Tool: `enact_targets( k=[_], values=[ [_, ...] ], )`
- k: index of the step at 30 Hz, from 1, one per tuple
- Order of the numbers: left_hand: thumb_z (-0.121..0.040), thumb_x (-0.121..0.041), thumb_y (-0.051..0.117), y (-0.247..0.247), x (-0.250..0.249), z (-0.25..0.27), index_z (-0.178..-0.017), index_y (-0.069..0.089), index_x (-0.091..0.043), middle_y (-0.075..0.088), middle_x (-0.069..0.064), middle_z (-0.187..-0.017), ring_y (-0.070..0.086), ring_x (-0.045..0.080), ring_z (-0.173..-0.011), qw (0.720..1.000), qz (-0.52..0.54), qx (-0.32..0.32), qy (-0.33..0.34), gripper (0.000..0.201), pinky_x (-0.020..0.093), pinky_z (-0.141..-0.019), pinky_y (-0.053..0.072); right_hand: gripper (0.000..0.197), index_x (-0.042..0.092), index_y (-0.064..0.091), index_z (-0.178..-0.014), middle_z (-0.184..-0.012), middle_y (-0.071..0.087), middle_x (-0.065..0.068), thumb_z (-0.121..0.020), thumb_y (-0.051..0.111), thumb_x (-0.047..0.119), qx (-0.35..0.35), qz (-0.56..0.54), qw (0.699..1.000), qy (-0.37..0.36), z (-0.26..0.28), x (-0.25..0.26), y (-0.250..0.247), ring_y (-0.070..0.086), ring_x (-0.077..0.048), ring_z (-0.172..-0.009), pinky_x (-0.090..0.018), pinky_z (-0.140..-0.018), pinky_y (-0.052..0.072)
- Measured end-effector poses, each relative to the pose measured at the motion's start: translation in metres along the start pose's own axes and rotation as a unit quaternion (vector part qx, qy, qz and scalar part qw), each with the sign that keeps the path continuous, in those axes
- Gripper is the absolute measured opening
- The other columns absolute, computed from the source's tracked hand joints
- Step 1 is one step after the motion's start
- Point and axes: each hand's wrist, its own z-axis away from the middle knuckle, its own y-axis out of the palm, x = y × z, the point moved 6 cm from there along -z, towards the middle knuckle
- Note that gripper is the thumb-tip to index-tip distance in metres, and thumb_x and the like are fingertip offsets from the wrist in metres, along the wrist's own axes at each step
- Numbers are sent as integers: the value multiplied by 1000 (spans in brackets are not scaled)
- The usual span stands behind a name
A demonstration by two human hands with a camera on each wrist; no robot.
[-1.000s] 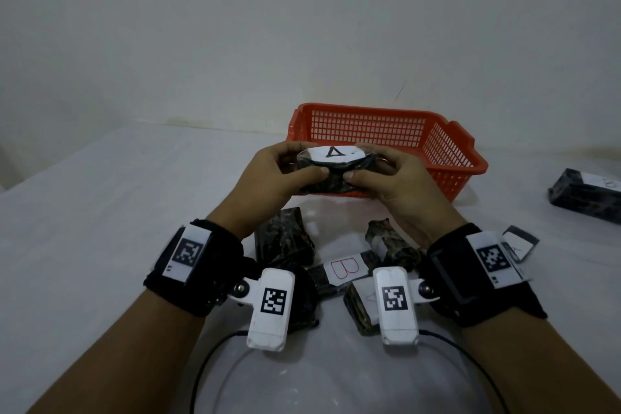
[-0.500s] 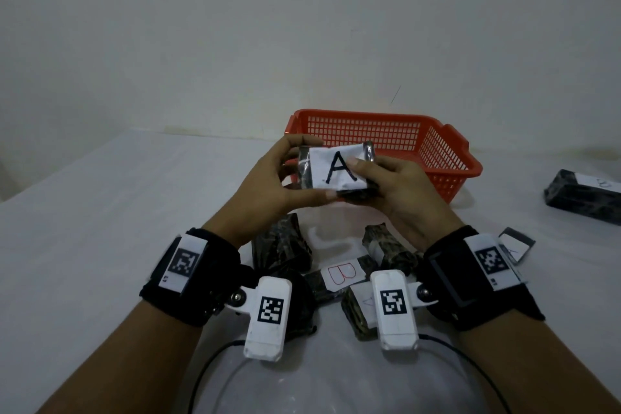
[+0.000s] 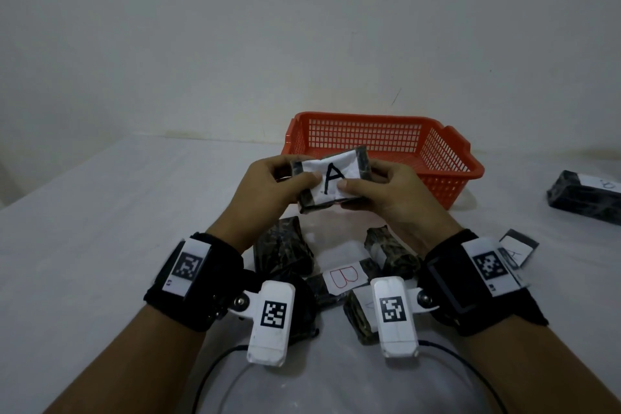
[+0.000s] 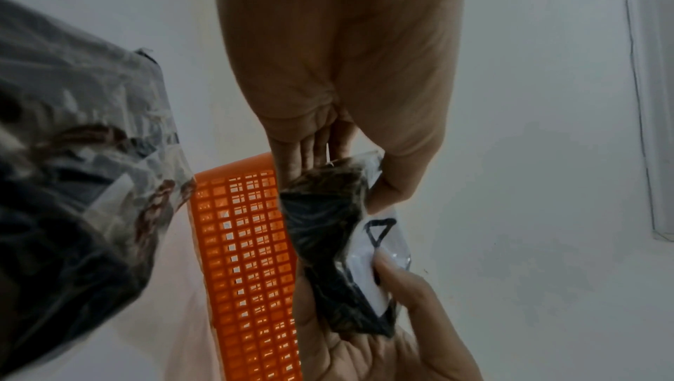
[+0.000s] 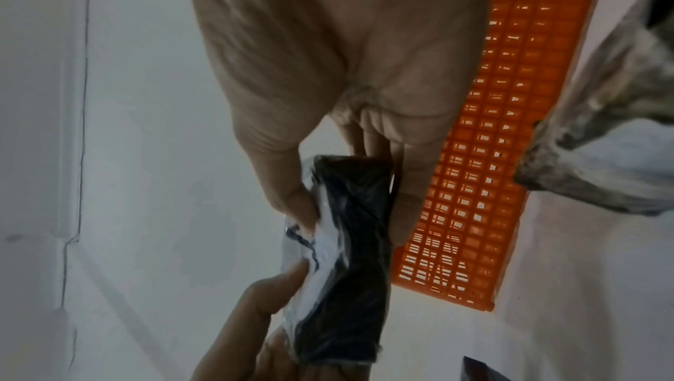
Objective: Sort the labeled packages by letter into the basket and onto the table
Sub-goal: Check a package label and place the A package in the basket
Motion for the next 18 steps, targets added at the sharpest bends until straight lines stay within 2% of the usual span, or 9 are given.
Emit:
enact_targets(
  k=[4,7,9,11,12,14,16,18],
  values=[
    [-91,-8,69,-2,-2,0,-120,71,-13,77,7,-107,76,23,-97,1000,7,-2,-8,29,45,-91,61,29,2,72,-118,-106,80,-14,-90,76,7,-25,0,1000,-15,3,7,-2,78,-30,-100,-42,-89,63],
    [-89,-8,72,-2,-5,0,-129,66,-20,74,4,-114,76,17,-93,1000,-7,27,2,42,32,-80,63,33,3,71,-121,-104,81,-12,-88,77,6,-35,6,998,-45,6,14,-5,79,-29,-97,-39,-87,64],
    [-89,-6,72,-3,-7,0,-128,68,-22,72,4,-116,76,19,-92,999,-20,37,15,42,25,-76,61,36,3,71,-121,-108,80,-12,-86,79,9,-27,-4,998,-57,8,19,-3,78,-28,-100,-40,-93,62],
    [-87,-6,72,-7,-7,-1,-122,70,-24,72,3,-115,74,25,-94,999,-36,24,25,39,24,-77,61,31,5,74,-116,-110,79,-12,-89,74,19,-9,-29,998,-61,9,22,-1,76,-28,-106,-41,-98,59],
    [-86,-6,74,-8,-7,-1,-120,70,-24,72,3,-115,74,27,-96,999,-36,16,26,39,25,-77,61,22,8,77,-108,-107,79,-9,-94,68,23,-5,-42,997,-58,10,24,0,75,-26,-106,-40,-98,59],
    [-84,-7,77,-9,-7,-1,-120,69,-22,71,3,-114,72,29,-99,999,-27,8,31,40,31,-83,61,23,16,78,-96,-99,79,-3,-102,58,26,1,-59,997,-44,11,25,1,74,-23,-102,-38,-96,60],
    [-84,-6,78,-8,-8,0,-122,67,-18,72,2,-114,72,26,-99,999,-18,4,40,42,32,-86,61,23,20,76,-100,-101,79,-3,-102,58,33,17,-57,998,-11,12,22,4,74,-26,-104,-40,-95,60],
    [-83,-3,78,-7,-9,1,-123,65,-17,72,1,-114,72,25,-100,999,-9,10,46,44,30,-85,62,29,21,72,-111,-112,77,-8,-94,62,42,39,-61,997,35,13,17,8,73,-30,-111,-44,-98,60]
  ],
)
